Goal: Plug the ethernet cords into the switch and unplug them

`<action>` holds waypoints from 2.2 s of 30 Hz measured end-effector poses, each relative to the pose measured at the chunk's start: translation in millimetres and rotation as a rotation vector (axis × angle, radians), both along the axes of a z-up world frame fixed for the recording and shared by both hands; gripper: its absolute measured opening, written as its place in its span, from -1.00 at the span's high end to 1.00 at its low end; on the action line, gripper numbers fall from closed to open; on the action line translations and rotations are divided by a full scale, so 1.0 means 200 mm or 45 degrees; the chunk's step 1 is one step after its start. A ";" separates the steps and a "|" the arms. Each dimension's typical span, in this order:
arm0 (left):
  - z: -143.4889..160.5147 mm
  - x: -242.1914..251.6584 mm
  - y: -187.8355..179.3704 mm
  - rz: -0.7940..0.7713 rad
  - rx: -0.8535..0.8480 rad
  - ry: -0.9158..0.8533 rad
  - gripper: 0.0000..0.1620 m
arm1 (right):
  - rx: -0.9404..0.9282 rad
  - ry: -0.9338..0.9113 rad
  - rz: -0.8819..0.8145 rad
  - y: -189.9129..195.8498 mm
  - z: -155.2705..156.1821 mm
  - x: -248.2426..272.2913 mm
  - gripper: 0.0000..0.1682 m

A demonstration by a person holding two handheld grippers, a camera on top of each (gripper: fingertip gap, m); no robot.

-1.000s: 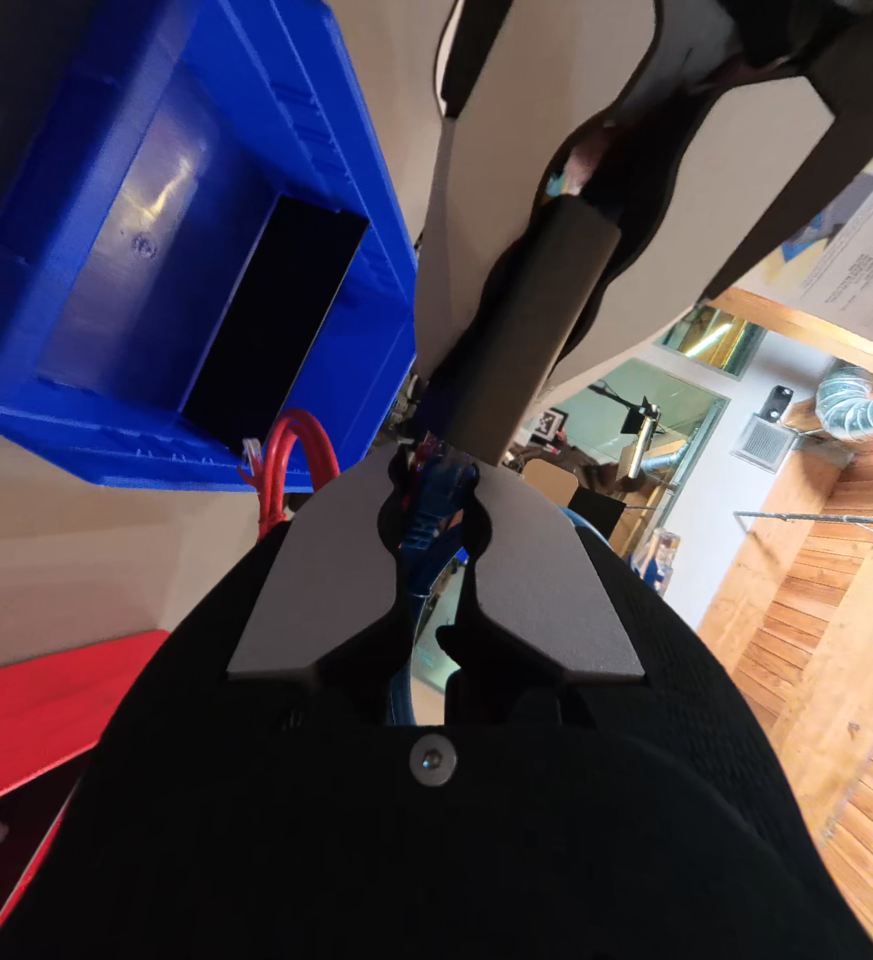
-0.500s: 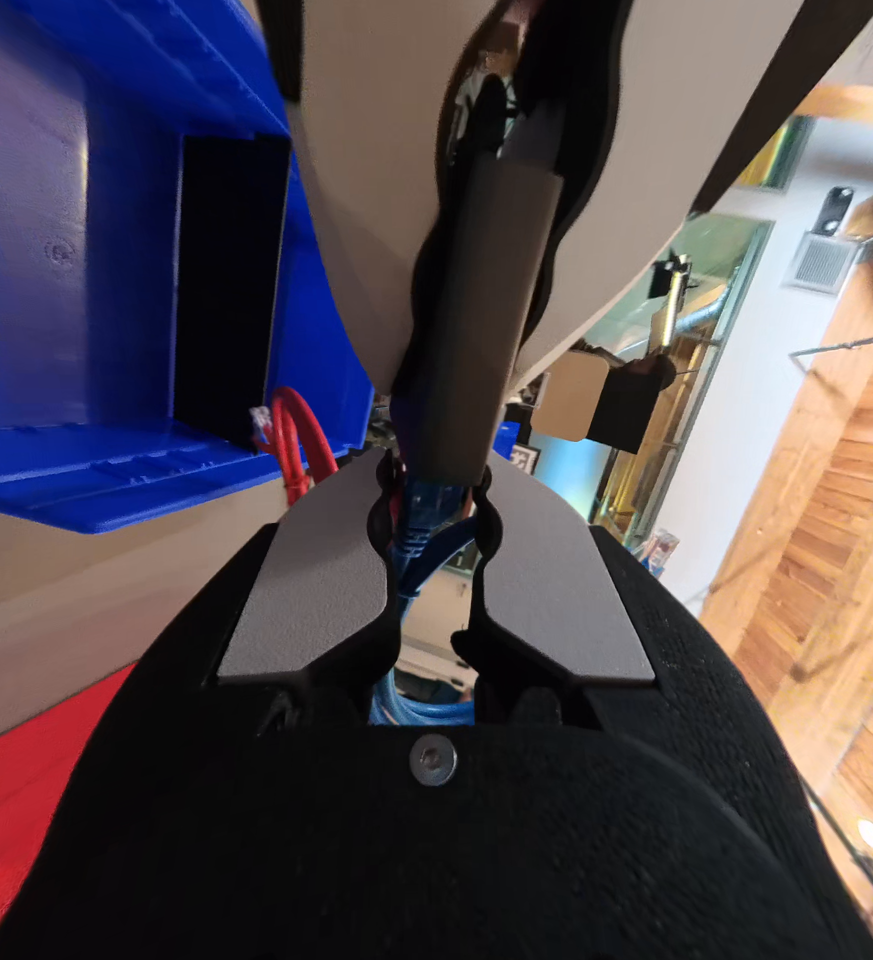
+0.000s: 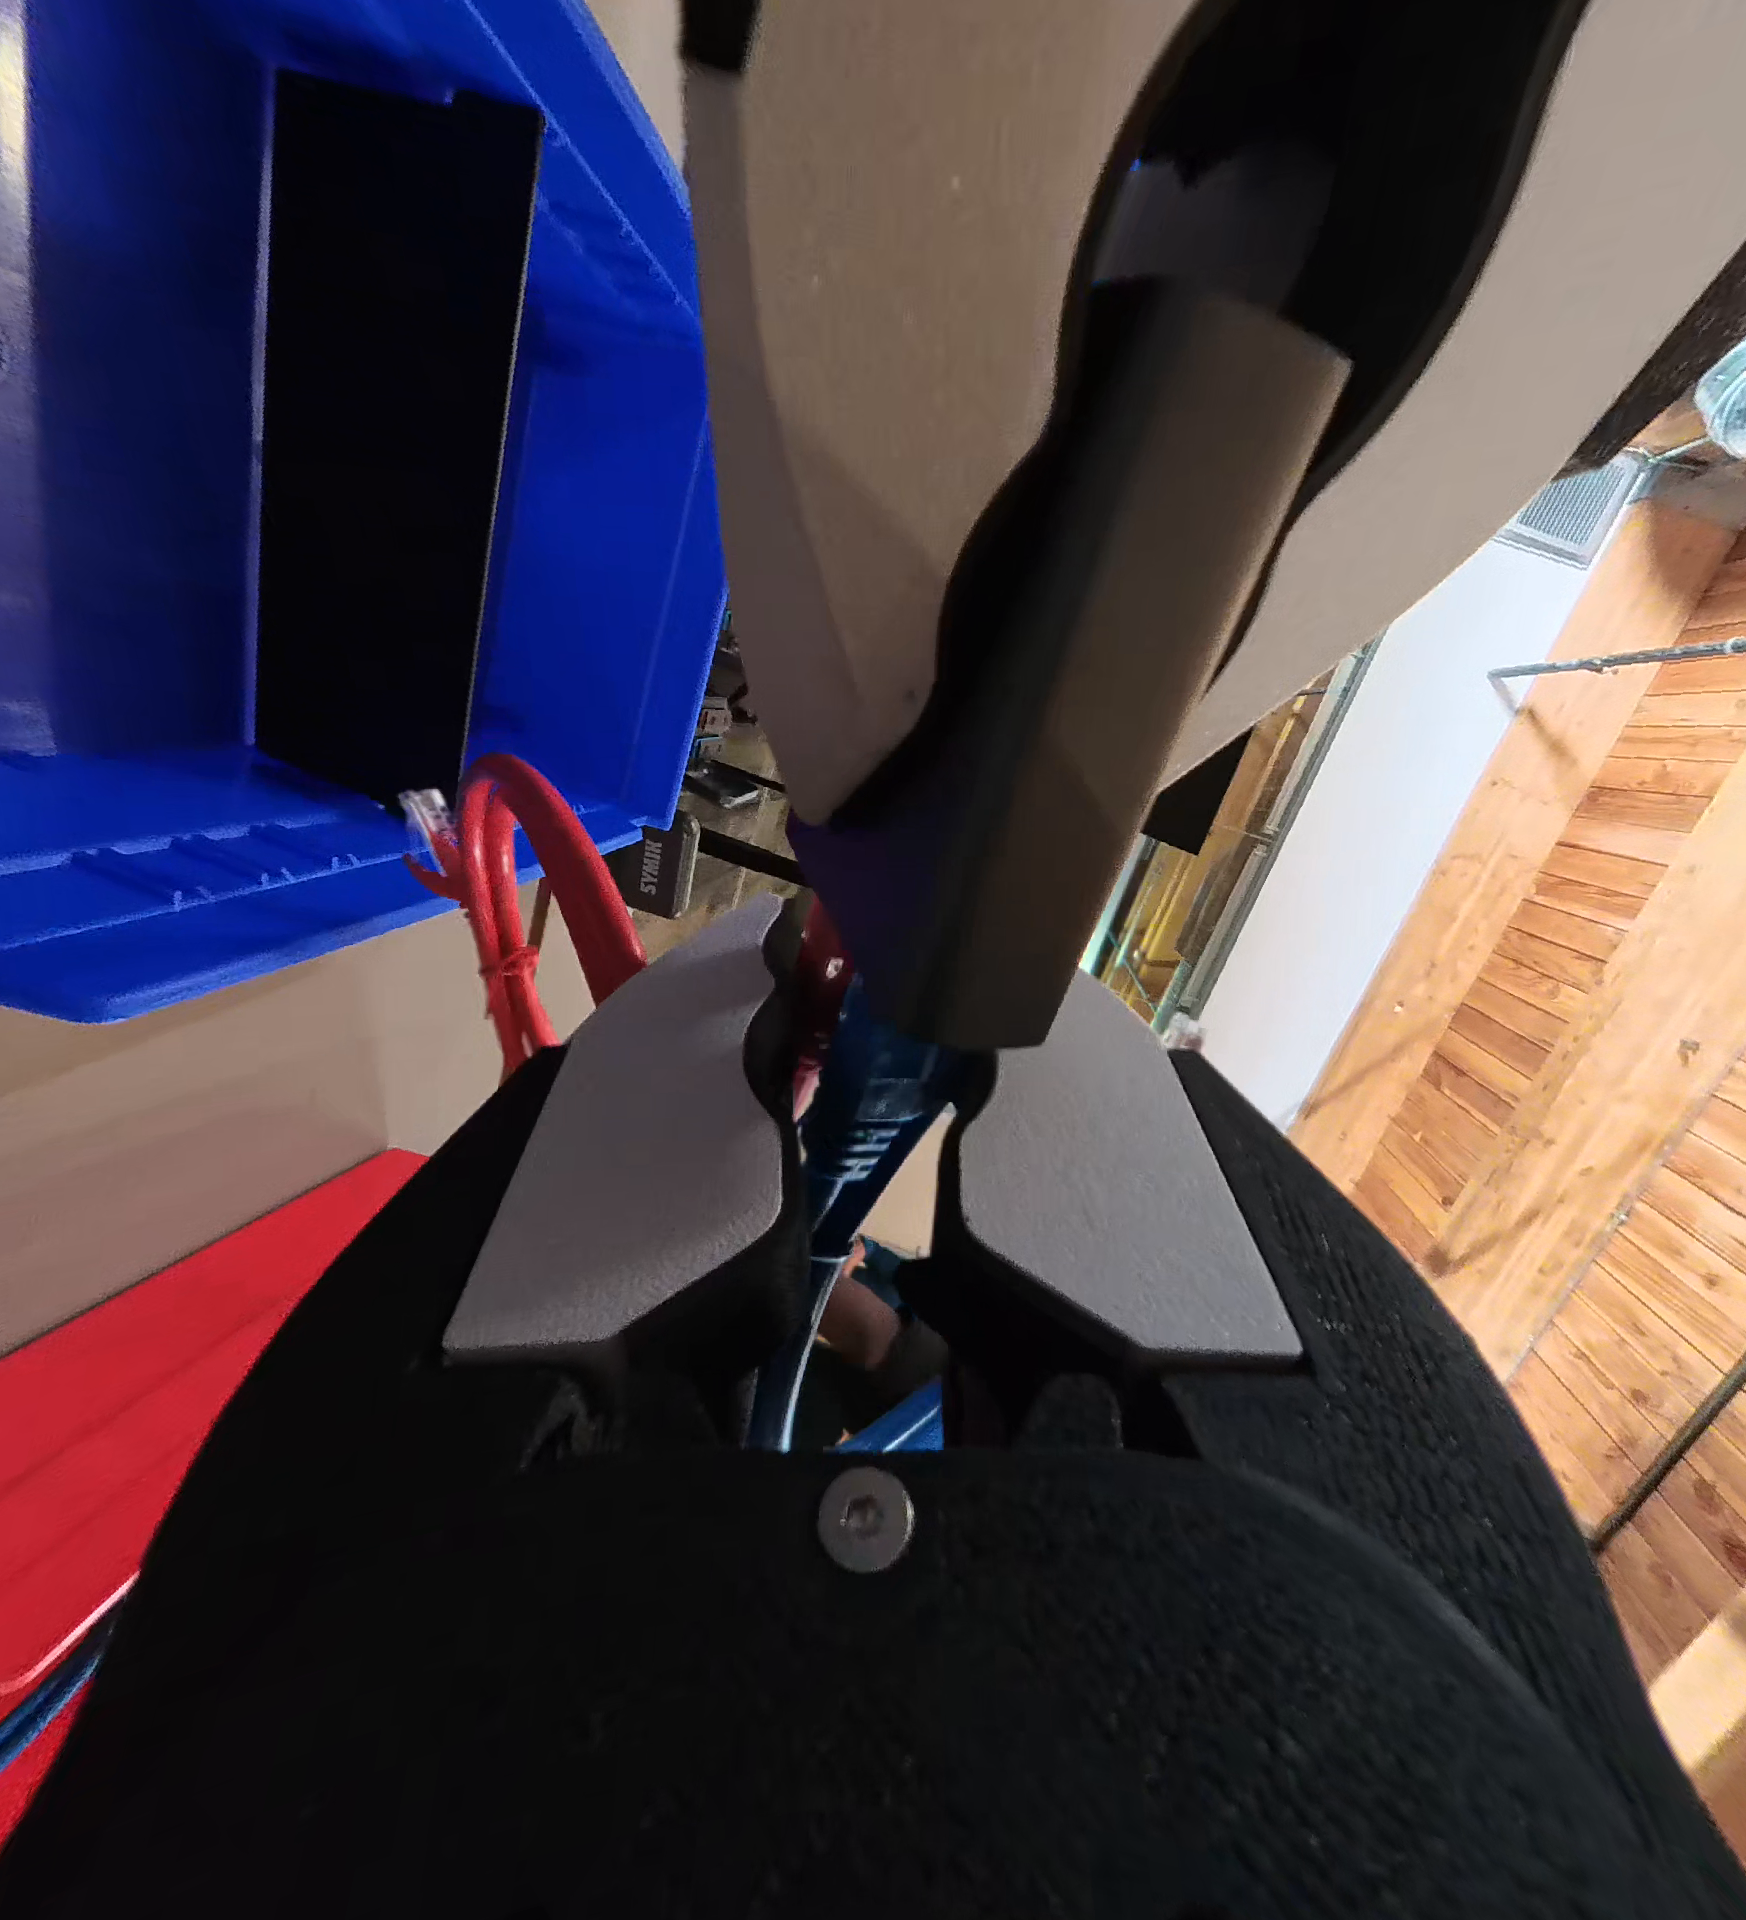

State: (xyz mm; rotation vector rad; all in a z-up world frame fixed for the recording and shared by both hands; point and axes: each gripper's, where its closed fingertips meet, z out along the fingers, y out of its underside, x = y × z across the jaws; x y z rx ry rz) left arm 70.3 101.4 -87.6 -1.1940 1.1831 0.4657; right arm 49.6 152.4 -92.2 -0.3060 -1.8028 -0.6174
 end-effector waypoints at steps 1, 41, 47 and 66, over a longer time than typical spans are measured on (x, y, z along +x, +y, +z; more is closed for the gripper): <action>0.00 0.00 0.00 0.001 -0.005 -0.002 0.74 | 0.005 0.002 0.003 0.00 0.00 0.00 0.70; -0.01 -0.10 0.05 -0.009 -0.006 -0.076 0.74 | -0.219 0.241 0.755 -0.26 0.13 0.10 0.83; -0.05 -0.24 0.11 0.099 -0.029 -0.080 0.74 | -0.340 0.526 0.854 -0.27 0.32 0.24 0.83; 0.03 -0.32 0.08 0.109 0.004 -0.173 0.74 | -1.143 -0.139 -0.612 0.95 -0.59 1.05 0.72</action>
